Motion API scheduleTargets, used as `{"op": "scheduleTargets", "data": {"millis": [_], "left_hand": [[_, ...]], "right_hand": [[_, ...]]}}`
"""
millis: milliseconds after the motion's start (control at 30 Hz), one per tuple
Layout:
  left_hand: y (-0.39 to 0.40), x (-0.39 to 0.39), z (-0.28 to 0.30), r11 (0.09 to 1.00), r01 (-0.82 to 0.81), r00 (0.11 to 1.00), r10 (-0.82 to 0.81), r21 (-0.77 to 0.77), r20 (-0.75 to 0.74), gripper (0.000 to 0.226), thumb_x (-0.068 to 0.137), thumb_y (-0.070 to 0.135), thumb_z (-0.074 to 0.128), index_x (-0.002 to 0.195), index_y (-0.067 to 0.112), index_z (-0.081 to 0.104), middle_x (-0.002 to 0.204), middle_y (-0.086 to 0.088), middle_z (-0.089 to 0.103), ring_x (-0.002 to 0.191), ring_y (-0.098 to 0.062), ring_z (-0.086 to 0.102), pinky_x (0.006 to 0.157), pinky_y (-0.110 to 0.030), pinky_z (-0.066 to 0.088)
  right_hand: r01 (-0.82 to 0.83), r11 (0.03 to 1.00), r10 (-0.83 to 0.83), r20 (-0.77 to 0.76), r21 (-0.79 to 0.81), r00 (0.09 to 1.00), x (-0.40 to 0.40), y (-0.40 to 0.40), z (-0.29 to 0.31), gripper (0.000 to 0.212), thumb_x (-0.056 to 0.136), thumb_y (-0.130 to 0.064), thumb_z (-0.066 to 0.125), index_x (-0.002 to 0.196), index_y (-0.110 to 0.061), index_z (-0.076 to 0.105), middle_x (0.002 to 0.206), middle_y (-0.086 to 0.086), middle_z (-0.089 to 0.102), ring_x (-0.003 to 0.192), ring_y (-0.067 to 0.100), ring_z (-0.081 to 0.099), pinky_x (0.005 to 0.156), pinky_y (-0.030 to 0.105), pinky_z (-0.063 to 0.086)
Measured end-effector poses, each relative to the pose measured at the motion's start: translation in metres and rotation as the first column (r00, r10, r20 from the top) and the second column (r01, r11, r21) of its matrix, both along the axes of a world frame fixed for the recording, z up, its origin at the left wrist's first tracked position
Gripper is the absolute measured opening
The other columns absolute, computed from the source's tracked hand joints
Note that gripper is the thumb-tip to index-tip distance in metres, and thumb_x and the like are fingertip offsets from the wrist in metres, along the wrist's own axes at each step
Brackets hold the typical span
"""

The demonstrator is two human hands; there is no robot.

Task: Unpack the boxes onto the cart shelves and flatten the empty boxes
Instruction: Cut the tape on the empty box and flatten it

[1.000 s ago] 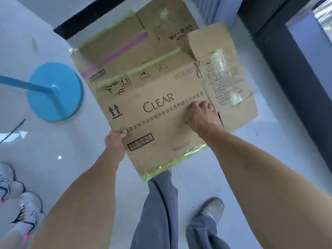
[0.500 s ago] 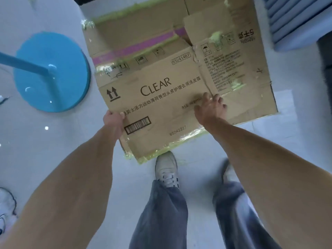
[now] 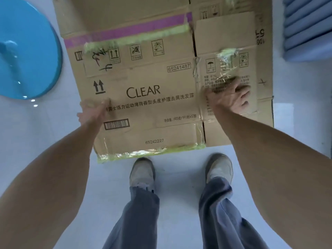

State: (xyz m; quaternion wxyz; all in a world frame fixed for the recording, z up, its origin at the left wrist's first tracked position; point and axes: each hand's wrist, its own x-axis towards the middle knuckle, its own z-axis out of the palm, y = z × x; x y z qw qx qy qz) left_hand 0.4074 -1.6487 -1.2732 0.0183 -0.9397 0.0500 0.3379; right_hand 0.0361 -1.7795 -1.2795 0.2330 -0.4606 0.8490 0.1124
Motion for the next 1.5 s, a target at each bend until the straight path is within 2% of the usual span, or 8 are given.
{"op": "scheduleTargets", "data": {"millis": [133,433,600,800,1067,1200,1333,1500], "left_hand": [[0.0,-0.005,-0.01,0.998,-0.055,0.998,0.054,-0.038,-0.008,0.115,0.06,0.084,0.062,0.149,0.019,0.028,0.143,-0.015,0.043,0.129,-0.039,0.045,0.106,-0.056,0.04],[0.005,-0.007,-0.021,0.981,-0.115,0.991,0.124,-0.155,0.051,0.104,0.057,0.077,0.07,0.135,0.012,0.046,0.129,-0.01,0.059,0.114,-0.038,0.059,0.097,-0.058,0.05],[0.008,0.005,-0.021,0.986,-0.077,0.994,0.087,-0.15,0.062,0.107,0.058,0.074,0.076,0.137,0.009,0.042,0.13,-0.014,0.059,0.114,-0.04,0.06,0.096,-0.057,0.051],[0.006,-0.006,-0.014,0.989,-0.068,0.985,0.087,-0.131,0.15,0.111,0.058,0.077,0.072,0.142,0.013,0.036,0.141,-0.018,0.048,0.127,-0.042,0.048,0.104,-0.055,0.043],[-0.006,0.014,0.074,0.997,0.041,0.919,-0.012,-0.064,0.395,0.106,0.057,0.076,0.073,0.137,0.018,0.036,0.132,-0.023,0.044,0.126,-0.043,0.044,0.101,-0.059,0.041],[-0.006,0.005,0.11,0.991,0.104,0.934,-0.067,-0.089,0.352,0.098,0.065,0.069,0.076,0.141,0.021,0.035,0.132,-0.024,0.041,0.128,-0.042,0.04,0.101,-0.057,0.04],[0.0,0.005,0.145,0.989,0.074,0.95,-0.031,-0.127,0.311,0.087,0.068,0.064,0.076,0.136,0.023,0.039,0.13,-0.025,0.042,0.126,-0.042,0.039,0.1,-0.055,0.04],[0.004,0.012,0.191,0.99,0.065,0.955,-0.026,-0.124,0.296,0.079,0.071,0.06,0.075,0.133,0.024,0.041,0.126,-0.027,0.043,0.123,-0.043,0.04,0.095,-0.055,0.042]], "right_hand": [[0.176,0.984,-0.175,0.033,-0.034,0.984,-0.023,-0.03,-0.004,0.131,0.054,-0.091,0.057,0.156,-0.027,0.009,0.162,0.026,0.003,0.149,0.039,0.009,0.116,0.052,0.014],[0.216,0.963,-0.196,0.137,-0.158,0.971,-0.067,-0.045,-0.018,0.13,0.054,-0.1,0.042,0.158,-0.028,0.012,0.163,0.022,-0.001,0.151,0.037,0.002,0.118,0.059,0.004],[0.061,0.99,-0.037,0.178,-0.129,0.983,-0.088,-0.058,-0.029,0.133,0.05,-0.1,0.047,0.156,-0.029,0.012,0.161,0.027,0.0,0.15,0.042,0.004,0.117,0.055,0.011],[0.123,0.976,-0.104,0.108,-0.183,0.989,-0.077,-0.071,-0.011,0.121,0.042,-0.08,0.074,0.141,-0.03,0.027,0.131,0.02,0.037,0.122,0.038,0.037,0.101,0.05,0.041],[0.293,0.935,-0.287,0.059,-0.198,0.956,-0.034,-0.001,0.039,0.131,0.044,-0.081,0.067,0.15,-0.018,0.024,0.116,0.017,0.048,0.105,0.034,0.047,0.091,0.045,0.038],[0.337,0.901,-0.323,0.095,-0.274,0.942,-0.02,-0.001,0.076,0.103,0.047,-0.077,0.057,0.136,-0.028,0.039,0.108,0.013,0.049,0.101,0.033,0.047,0.089,0.045,0.04],[0.277,0.899,-0.26,0.094,-0.338,0.961,-0.009,-0.021,0.133,0.097,0.056,-0.077,0.052,0.138,-0.028,0.038,0.112,0.014,0.05,0.106,0.033,0.046,0.091,0.045,0.034],[0.228,0.912,-0.208,0.094,-0.34,0.974,0.004,-0.045,0.197,0.099,0.057,-0.073,0.072,0.138,-0.027,0.038,0.115,0.015,0.05,0.11,0.033,0.045,0.096,0.046,0.033]]}}
